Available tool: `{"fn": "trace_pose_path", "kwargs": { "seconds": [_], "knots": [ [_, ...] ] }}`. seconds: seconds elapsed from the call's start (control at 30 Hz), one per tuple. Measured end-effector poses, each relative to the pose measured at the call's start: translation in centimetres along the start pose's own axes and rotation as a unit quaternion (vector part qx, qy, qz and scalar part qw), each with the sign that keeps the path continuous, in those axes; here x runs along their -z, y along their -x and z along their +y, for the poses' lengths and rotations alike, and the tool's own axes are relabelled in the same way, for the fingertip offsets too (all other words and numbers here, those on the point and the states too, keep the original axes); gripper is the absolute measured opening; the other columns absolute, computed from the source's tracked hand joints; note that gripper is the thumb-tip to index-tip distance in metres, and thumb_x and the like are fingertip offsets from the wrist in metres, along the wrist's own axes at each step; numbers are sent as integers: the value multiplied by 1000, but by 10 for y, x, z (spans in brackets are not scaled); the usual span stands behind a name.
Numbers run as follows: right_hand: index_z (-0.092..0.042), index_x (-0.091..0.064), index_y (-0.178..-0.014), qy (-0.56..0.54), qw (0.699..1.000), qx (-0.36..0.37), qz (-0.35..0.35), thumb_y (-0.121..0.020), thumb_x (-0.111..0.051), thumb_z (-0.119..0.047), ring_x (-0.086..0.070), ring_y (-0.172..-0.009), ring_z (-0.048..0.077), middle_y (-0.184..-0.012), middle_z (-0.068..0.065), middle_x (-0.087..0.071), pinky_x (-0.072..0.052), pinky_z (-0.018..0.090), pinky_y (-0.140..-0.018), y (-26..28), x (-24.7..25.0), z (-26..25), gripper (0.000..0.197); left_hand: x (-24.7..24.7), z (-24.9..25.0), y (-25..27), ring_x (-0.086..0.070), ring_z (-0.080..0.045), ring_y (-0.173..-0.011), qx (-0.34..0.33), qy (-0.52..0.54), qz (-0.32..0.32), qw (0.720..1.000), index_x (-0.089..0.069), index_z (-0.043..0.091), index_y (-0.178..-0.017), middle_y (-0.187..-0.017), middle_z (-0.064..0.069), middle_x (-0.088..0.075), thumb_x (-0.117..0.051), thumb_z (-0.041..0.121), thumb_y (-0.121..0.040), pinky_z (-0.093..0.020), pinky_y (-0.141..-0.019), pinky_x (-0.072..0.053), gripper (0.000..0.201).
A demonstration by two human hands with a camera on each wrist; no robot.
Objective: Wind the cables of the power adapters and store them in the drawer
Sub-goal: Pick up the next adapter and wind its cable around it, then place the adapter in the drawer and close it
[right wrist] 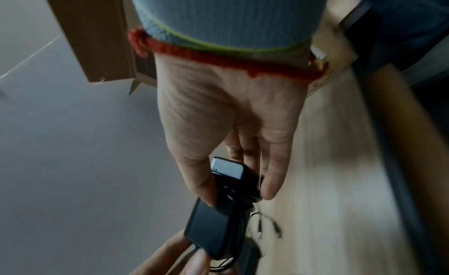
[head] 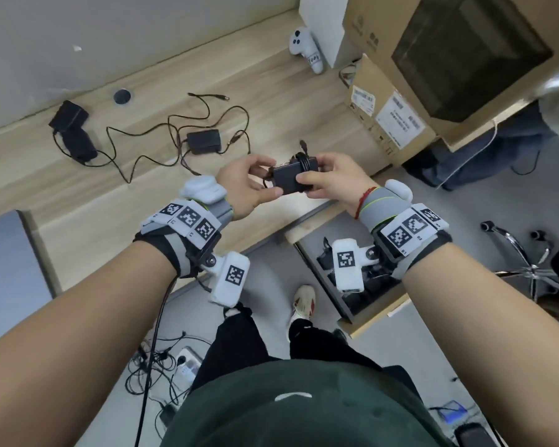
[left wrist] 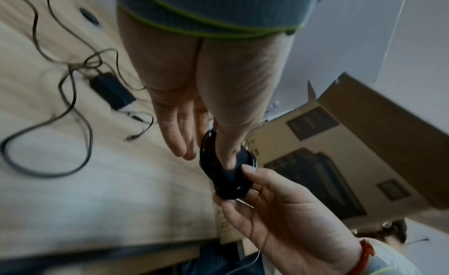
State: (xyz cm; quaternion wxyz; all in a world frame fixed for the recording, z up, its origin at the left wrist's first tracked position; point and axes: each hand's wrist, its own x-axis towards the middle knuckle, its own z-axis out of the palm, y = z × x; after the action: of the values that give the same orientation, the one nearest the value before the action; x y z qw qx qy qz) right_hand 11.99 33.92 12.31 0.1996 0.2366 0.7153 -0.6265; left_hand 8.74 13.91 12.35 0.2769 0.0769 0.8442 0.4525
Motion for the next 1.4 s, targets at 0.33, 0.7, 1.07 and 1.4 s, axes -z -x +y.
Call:
{"fn": "trace_pose_path", "kwargs": {
  "seconds": [0.33,0.7,1.07,1.4],
  "knots": [
    [-21,-58,-110,74,993,-87,40,-80,-75,-11,-65,-103,20,-112,3,-65,-59,32,-83,10,107,129,36,-164,-3,-10,-60,-9,-88,27,-73,-130,988,-61,15,-129,-114,-2,-67,-73,7,-83,-1,-69,-37,49],
    [-28,-48,-134,212,961,-164,62,-75,-74,-26,-64,-106,24,-122,5,-65,-50,40,-99,-45,130,273,64,-281,-79,-62,-59,-20,-111,39,-221,-254,941,-39,24,-148,-136,-1,-56,-70,26,-87,-22,-90,-40,68],
    [-23,-42,-138,314,929,-168,95,-85,-65,-14,-59,-113,27,-130,9,-57,-46,29,-95,-117,136,349,59,-326,-164,-95,-61,-23,-109,109,-264,-291,913,-51,18,-139,-132,-2,-59,-69,27,-89,-29,-91,-47,53],
    [-24,-45,-138,365,915,-159,62,-85,-67,-14,-55,-119,28,-134,9,-52,-43,27,-98,-156,128,379,59,-346,-200,-104,-62,-24,-104,126,-285,-276,909,-60,23,-127,-119,-1,-64,-69,35,-87,-36,-94,-48,43]
  ]
}}
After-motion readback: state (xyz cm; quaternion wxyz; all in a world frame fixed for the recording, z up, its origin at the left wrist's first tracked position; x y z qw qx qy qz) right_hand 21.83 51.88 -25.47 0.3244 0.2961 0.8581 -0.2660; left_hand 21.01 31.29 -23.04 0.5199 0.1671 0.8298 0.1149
